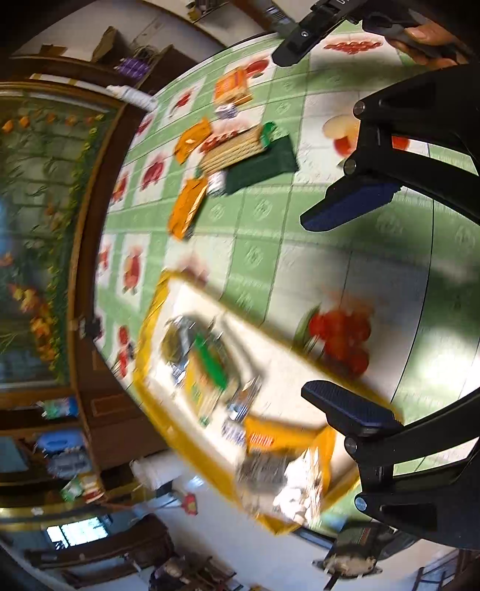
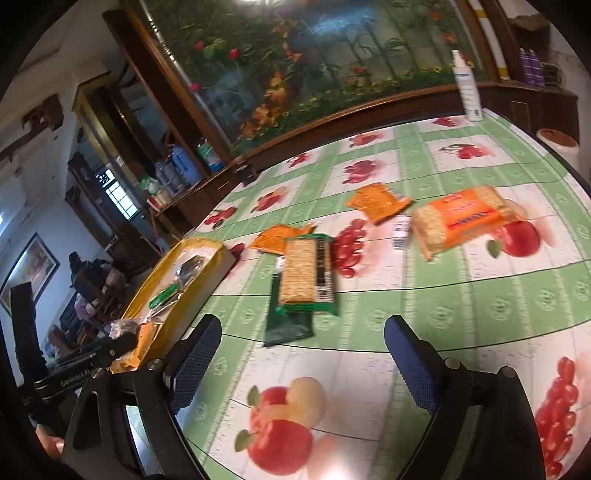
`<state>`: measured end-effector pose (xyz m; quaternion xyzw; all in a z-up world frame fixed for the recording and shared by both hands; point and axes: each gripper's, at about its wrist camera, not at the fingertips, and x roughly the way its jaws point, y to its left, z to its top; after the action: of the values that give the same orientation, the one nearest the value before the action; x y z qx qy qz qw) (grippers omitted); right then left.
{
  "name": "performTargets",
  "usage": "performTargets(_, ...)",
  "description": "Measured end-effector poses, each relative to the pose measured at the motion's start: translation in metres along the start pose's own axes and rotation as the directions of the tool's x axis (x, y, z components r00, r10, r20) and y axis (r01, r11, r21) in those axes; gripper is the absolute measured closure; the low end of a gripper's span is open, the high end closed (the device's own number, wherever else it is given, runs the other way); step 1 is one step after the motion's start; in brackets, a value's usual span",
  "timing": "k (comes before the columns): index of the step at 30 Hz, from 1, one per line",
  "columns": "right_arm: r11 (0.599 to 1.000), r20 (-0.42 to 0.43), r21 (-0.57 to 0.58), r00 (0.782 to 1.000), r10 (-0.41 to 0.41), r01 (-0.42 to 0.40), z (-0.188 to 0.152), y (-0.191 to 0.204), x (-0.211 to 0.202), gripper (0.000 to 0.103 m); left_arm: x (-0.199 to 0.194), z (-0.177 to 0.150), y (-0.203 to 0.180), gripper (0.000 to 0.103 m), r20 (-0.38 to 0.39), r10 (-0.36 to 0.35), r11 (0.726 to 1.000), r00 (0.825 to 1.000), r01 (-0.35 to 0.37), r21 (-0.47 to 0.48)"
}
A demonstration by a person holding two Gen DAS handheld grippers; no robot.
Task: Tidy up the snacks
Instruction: 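Release both packets into the tray and withdraw both tools, then grasp the dark green packet with the left tool while the right grasps green-edged crackers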
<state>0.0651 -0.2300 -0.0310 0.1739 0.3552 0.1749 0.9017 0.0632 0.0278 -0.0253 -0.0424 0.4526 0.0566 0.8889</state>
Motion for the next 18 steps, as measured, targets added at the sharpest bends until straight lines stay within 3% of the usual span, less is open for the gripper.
performTargets(4,0.999,0.032,-0.007,0.998,-0.05,0.05,0.001,-0.009,-0.009,0.012,0.012,-0.007,-0.016,0.02,-0.057,-0.087,0.996,0.995,0.085,-0.03)
performTargets(10,0.999,0.002,0.04,1.0,-0.019,0.019,0.004,-0.024,-0.001,0.012,0.02,-0.012,-0.011,0.02,-0.051,-0.234,0.959,0.971,0.221,-0.18)
performTargets(13,0.999,-0.018,0.038,1.0,-0.019,0.02,0.003,-0.029,0.001,0.012,0.025,-0.009,-0.017,0.02,-0.064,-0.234,0.96,0.97,0.22,-0.175)
performTargets(18,0.997,-0.027,0.068,0.999,-0.038,0.039,0.009,-0.048,0.002,0.011,0.029,-0.001,-0.047,0.02,-0.069,-0.148,0.989,0.987,0.148,-0.007)
